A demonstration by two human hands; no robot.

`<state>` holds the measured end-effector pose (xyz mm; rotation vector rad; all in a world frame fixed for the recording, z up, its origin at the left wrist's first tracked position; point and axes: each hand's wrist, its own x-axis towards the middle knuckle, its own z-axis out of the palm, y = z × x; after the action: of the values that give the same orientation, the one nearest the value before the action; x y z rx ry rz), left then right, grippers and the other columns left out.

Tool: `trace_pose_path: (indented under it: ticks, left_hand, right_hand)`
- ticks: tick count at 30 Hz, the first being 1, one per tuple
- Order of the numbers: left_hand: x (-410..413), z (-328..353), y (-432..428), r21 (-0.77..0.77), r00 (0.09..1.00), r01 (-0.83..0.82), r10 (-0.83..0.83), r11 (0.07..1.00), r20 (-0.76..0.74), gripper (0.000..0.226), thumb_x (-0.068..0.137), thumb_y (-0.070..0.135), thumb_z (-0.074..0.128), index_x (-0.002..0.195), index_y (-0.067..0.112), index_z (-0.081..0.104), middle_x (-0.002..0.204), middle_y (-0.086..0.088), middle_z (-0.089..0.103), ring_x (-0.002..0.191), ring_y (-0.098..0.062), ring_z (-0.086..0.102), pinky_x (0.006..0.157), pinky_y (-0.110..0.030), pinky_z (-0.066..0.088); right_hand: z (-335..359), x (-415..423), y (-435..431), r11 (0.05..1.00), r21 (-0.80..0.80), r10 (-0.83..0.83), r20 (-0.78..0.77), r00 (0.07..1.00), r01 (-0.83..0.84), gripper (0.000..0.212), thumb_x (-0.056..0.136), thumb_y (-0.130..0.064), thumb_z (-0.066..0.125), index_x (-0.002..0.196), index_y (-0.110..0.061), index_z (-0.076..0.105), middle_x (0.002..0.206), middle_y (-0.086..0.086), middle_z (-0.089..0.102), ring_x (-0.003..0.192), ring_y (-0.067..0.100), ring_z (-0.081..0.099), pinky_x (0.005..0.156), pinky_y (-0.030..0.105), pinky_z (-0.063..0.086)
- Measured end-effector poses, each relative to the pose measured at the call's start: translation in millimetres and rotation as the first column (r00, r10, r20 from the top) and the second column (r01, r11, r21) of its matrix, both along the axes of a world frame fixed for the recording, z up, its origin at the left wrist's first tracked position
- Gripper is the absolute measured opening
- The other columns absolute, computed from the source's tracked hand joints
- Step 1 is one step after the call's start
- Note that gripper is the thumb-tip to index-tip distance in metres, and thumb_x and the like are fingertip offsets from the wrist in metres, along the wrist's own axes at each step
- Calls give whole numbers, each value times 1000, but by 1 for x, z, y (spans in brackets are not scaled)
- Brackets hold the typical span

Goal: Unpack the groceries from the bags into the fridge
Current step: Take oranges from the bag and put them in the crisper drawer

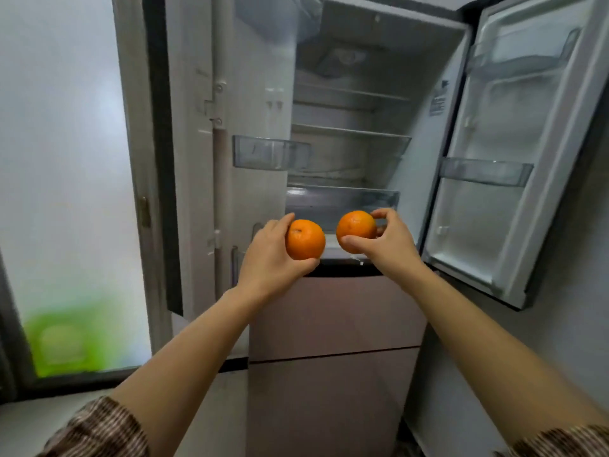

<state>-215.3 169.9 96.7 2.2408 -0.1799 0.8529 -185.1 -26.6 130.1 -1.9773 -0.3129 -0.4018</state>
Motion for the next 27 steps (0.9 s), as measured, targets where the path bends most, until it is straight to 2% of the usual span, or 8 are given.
trace_pose_path:
  ticks: [2, 5, 9, 15, 18, 21, 24, 27]
  left_hand:
    - [46, -3, -19, 71, 999, 6, -8, 997, 34, 90, 70, 38, 79, 146, 17, 34, 135, -4, 49, 122, -23, 46, 95, -32, 39]
    - [104, -11, -41, 52, 998, 38, -40, 998, 39, 89, 72, 35, 78, 146, 19, 33, 134, -2, 46, 121, -21, 45, 96, -32, 40]
    - [199, -19, -76, -146, 997, 71, -75, 987, -21, 86, 70, 32, 81, 143, 20, 37, 132, -1, 45, 120, -21, 47, 99, -35, 43]
    - [312, -15, -107, -414, 994, -94, 59, 906, -95, 74, 71, 26, 77, 135, 12, 42, 129, -11, 45, 121, -29, 43, 96, -38, 40]
    - [362, -9, -106, -480, 986, -162, 127, 862, -105, 69, 70, 27, 77, 129, 7, 47, 127, -13, 47, 119, -33, 45, 98, -44, 41]
    - [403, -2, -103, -534, 984, -173, 172, 828, -53, 63, 70, 25, 78, 124, 8, 51, 123, -14, 49, 114, -34, 49, 95, -39, 42]
    - [435, 7, -102, -553, 979, -186, 202, 812, -32, 69, 71, 22, 80, 131, 11, 47, 126, -16, 49, 115, -33, 49, 90, -29, 36]
    - [466, 13, -98, -487, 972, -193, 233, 852, 22, 72, 72, 29, 80, 133, 13, 46, 122, -15, 58, 114, -34, 52, 93, -36, 43]
  right_hand:
    - [-3, 41, -18, 999, -19, -35, 8, 999, 35, 78, 72, -31, 82, 135, -22, 37, 118, 2, 50, 99, 19, 56, 79, 31, 47]
    - [-9, 94, -32, 997, -34, -64, -15, 998, 63, 76, 73, -31, 82, 135, -20, 39, 117, 0, 50, 98, 18, 55, 72, 25, 44]
    - [1, 187, -48, 990, -21, -138, -38, 990, 137, 69, 72, -33, 81, 129, -15, 48, 117, 2, 57, 98, 18, 57, 78, 31, 43]
    - [8, 299, -62, 979, -30, -201, -74, 977, 199, 47, 72, -24, 79, 106, -18, 48, 102, 3, 57, 91, 21, 57, 74, 34, 46]
    - [8, 347, -59, 972, -43, -235, -89, 968, 232, 50, 60, -32, 79, 100, -11, 56, 98, 8, 62, 90, 25, 61, 72, 38, 52]
    - [9, 393, -55, 973, -59, -227, -77, 971, 223, 54, 53, -39, 78, 95, -9, 62, 92, 7, 66, 83, 23, 63, 71, 39, 54]
    - [15, 430, -52, 983, -88, -166, -27, 986, 163, 49, 66, -35, 81, 104, -15, 55, 100, 4, 61, 91, 22, 61, 75, 36, 50]
    - [23, 466, -49, 984, -138, -105, 63, 992, 113, 58, 69, -40, 79, 115, -18, 52, 111, 5, 59, 98, 24, 58, 79, 38, 49]
